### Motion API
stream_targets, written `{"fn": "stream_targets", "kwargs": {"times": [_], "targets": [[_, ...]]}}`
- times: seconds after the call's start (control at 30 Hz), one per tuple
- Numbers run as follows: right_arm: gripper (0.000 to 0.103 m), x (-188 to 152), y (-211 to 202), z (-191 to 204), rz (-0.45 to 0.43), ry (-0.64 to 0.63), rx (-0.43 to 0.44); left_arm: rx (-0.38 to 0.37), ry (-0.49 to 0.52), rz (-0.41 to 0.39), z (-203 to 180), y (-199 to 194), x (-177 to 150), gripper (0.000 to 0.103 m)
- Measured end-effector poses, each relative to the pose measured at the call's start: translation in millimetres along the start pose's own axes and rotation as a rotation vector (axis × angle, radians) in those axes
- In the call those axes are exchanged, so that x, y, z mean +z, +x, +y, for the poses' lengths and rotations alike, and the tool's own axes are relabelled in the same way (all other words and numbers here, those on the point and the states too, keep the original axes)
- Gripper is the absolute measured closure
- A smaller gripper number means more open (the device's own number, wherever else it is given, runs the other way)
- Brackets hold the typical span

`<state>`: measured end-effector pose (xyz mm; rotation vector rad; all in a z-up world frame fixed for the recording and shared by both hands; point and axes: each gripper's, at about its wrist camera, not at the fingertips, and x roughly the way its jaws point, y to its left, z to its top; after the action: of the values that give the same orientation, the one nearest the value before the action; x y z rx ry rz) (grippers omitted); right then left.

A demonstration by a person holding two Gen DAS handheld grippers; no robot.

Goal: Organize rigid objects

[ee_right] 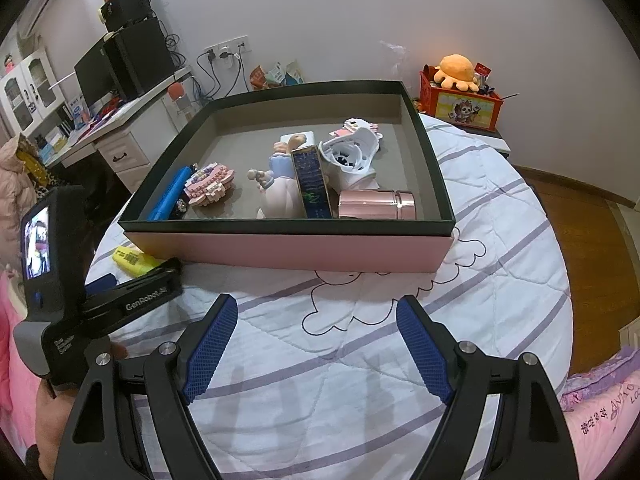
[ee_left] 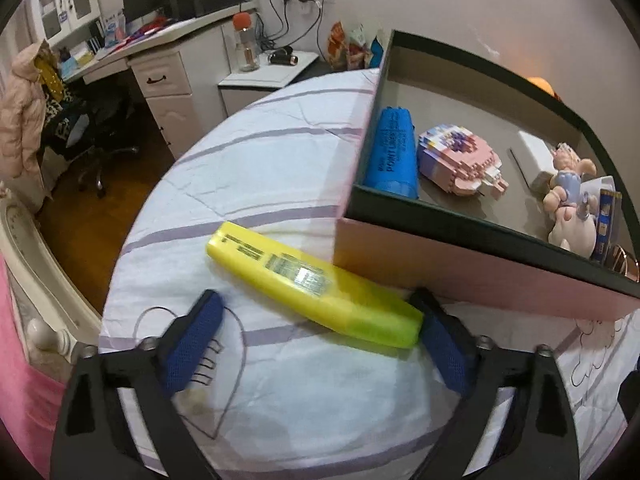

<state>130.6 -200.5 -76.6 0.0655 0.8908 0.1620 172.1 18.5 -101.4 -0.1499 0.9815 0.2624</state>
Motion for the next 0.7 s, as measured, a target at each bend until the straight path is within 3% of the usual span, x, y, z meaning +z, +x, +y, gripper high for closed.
{"fn": "stream_targets", "kwargs": {"times": [0.2,0.33,0.4,0.47,0.53,0.6,0.7], "targets": [[0.02,-1.4,2.2,2.1,0.002,0.007,0.005,-0.038,0.036,-0.011,20.3,-10.9,-5.4,0.062],[0.02,-2.2,4.0,9.0,0.007,-0.005,0.014,-0.09,0.036,-0.009,40.1,-14.3,-7.6,0.07],[0.02,-1.9,4.9,12.9,0.009,-0.011,0.017,-0.082,0.052,-0.012,41.8,-14.2,-7.1,0.067],[0.02,-2.1,4.5,16.8,0.008,-0.019,0.018,-0.065,0.072,-0.023,38.8,-14.3,-6.4,0.053],[0.02,-0.9,4.0,19.3,0.007,-0.026,0.019,-0.033,0.091,-0.037,35.7,-12.8,-3.3,0.01],[0.02,-0.8,3.9,21.5,0.007,-0.031,0.016,0.004,0.085,-0.063,38.6,-11.1,-0.9,0.006],[0.02,-1.0,6.0,19.9,0.013,-0.028,0.01,-0.007,0.042,-0.043,49.7,-1.4,4.5,0.006]]}}
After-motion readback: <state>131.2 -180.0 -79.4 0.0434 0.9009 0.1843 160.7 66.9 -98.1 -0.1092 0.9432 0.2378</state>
